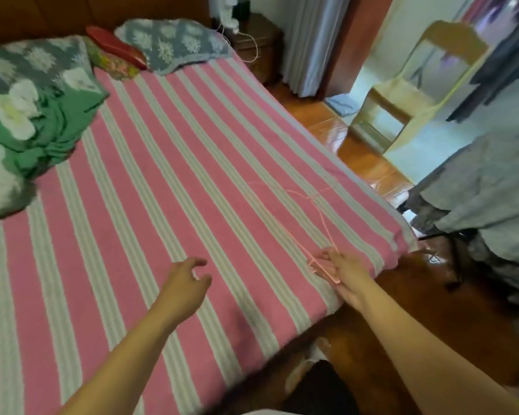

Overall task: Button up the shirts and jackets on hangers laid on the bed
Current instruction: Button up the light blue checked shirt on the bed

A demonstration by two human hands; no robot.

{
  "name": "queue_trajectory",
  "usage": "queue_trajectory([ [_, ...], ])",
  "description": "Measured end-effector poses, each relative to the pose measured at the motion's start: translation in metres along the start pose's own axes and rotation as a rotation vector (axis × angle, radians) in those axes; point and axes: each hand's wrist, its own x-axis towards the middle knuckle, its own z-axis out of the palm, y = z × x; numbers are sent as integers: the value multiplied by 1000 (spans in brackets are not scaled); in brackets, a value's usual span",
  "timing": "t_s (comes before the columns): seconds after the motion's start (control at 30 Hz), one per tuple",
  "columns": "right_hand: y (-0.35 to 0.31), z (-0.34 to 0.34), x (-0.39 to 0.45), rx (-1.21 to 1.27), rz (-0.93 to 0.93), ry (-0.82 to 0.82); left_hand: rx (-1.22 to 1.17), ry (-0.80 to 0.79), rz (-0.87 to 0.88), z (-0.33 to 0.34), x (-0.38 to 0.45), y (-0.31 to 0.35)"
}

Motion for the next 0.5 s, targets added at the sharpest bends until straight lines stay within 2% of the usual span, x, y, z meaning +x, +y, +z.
queue_trajectory([
  [0.07, -21, -20, 46, -69, -6, -11, 11, 2, 10, 33, 15, 36],
  [0.13, -30, -44, 94, -208, 63, -15, -5, 11, -7, 70, 25, 70],
  [0.23, -32, -98, 142, -618, 201, -25, -5, -7, -102, 132, 32, 118],
  [0.3, -33, -142, 150, -789, 309, -32, -17, -73, -184, 171, 29, 152],
  [0.37, -37, -193, 159, -783, 382, 3, -25, -148, -199, 203, 29, 185],
  [0.43, -55, -243, 169, -662, 427, 61, -16, -212, -187, 227, 36, 218],
  [0.5, -87, -286, 185, -579, 396, 123, 13, -254, -163, 246, 53, 253],
])
